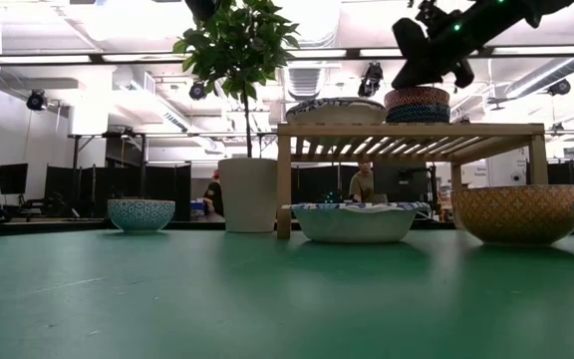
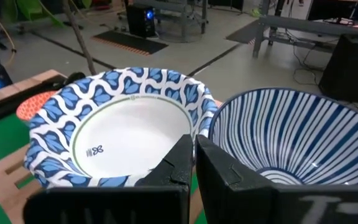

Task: Place and stack bowls onto a shelf
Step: Adjust the blue bowl

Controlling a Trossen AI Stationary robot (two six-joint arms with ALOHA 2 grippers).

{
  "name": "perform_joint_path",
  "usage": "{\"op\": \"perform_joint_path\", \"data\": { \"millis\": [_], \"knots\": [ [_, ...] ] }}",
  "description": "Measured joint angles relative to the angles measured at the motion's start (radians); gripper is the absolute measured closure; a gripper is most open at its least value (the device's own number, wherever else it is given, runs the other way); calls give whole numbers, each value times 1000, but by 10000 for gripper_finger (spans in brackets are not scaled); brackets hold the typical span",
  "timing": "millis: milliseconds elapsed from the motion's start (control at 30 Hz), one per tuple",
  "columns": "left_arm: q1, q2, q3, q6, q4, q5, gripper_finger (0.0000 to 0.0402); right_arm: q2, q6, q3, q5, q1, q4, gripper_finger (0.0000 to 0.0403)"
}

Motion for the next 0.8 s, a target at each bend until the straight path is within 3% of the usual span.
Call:
{"op": "perform_joint_path", "data": {
  "millis": [467,733,800],
  "knots": [
    [0,0,0,0,0,0,229,-23,27,0,0,0,-63,394],
    [0,0,0,0,-6,0,229,-109,16,0,-3,3,-37,394],
    [0,-1,0,-1,-24,0,229,-144,17,0,-46,7,-37,394]
  ]
}}
